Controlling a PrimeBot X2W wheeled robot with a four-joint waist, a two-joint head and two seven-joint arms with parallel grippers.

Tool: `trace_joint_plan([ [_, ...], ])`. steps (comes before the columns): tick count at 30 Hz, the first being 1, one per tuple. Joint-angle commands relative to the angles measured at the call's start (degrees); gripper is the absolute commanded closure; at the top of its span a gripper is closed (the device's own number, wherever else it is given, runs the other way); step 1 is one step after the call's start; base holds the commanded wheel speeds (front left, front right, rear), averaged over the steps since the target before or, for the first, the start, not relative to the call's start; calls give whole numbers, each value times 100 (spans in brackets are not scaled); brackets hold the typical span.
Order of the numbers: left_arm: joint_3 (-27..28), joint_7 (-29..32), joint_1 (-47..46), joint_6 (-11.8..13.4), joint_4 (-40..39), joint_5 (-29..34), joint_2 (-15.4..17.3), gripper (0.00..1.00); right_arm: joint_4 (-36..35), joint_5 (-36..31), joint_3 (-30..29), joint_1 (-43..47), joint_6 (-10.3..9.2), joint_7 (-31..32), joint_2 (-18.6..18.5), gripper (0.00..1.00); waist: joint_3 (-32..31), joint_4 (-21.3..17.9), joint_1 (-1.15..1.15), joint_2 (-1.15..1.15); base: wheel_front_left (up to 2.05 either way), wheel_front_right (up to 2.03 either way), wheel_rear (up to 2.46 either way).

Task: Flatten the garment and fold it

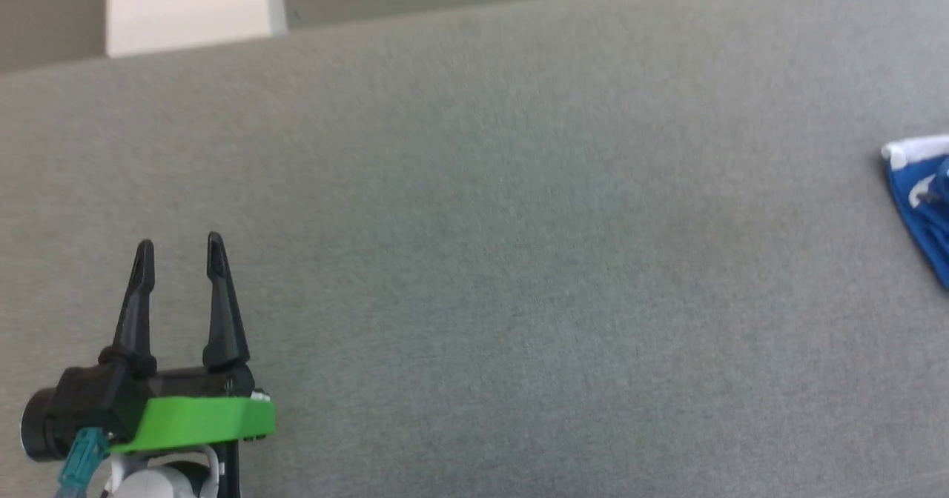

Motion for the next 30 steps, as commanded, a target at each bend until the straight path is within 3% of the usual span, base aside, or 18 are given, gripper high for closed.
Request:
trace_joint_plan([
  [1, 22, -39, 64, 5, -2, -57, -35, 0, -345, 65, 48, 295, -10, -65, 175, 0, -657, 308, 1, 0, 0, 0, 0],
  [7, 71, -39, 134, 77, 63, -130, -118, 0, -1981, 429, -463, 1294, -10, -151, 1340, 0, -1024, 611, 1, 0, 0, 0, 0],
  [11, 61, -40, 120, 148, 197, -160, -149, 0, -2789, 317, -666, 1911, -10, -180, 2181, 0, -1216, 822, 1, 0, 0, 0, 0],
  [15, 19, -40, 31, 308, 379, -149, -173, 0, -3343, 29, -731, 2511, -10, -253, 2757, 0, -1382, 1046, 1, 0, 0, 0, 0],
  [30, -446, -4, -99, 434, 1255, -119, -198, 0, -3471, -183, -585, 4502, -10, -434, 2889, 0, -1705, 1299, 1, 0, 0, 0, 0],
])
